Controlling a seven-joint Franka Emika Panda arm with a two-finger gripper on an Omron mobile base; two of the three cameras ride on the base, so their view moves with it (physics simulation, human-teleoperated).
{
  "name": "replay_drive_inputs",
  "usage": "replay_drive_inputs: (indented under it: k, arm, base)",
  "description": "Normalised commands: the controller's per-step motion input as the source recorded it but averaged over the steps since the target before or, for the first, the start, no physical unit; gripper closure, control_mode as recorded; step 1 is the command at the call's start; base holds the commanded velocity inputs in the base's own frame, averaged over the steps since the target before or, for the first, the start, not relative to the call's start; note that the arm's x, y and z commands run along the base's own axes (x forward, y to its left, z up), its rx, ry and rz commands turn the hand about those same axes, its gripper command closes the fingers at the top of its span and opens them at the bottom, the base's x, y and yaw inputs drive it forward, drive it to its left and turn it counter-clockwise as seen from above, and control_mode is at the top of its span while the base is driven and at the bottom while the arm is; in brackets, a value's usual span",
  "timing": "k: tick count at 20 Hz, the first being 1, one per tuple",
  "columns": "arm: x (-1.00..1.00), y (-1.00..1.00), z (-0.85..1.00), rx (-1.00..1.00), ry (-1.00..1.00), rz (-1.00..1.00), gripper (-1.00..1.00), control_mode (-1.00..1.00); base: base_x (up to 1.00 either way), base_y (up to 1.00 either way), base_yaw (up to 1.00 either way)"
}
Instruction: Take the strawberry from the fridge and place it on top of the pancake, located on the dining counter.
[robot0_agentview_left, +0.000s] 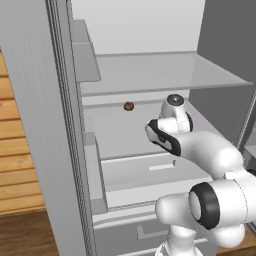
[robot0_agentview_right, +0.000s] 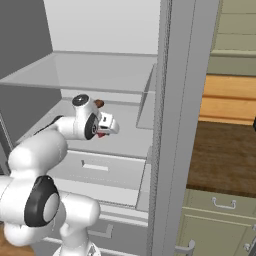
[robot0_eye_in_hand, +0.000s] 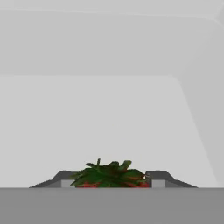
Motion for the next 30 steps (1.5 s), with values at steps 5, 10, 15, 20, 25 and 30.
replay_drive_inputs:
  k: [5, 10, 15, 20, 25, 30]
  arm:
    - [-0.87, -0.09, 0.03, 0.0, -0.08, 0.0, 1.0, -1.0]
    - [-1.0, 0.25, 0.8, 0.02, -0.01, 0.04, 1.0, -1.0]
    - [-1.0, 0.17, 0.96, 0.0, 0.16, 0.03, 1.0, -1.0]
    - [-1.0, 0.03, 0.48, 0.02, 0.19, 0.08, 1.0, -1.0]
    - [-1.0, 0.02, 0.21, 0.05, -0.09, 0.04, 1.0, -1.0]
    - [-0.54, 0.02, 0.0, 0.01, -0.1, 0.0, 1.0, -1.0]
  base:
    - [0.0, 0.0, 0.0]
    - [0.0, 0.0, 0.0]
    - [0.0, 0.0, 0.0]
    - [0.0, 0.0, 0.0]
    - [0.0, 0.0, 0.0]
    - [0.0, 0.0, 0.0]
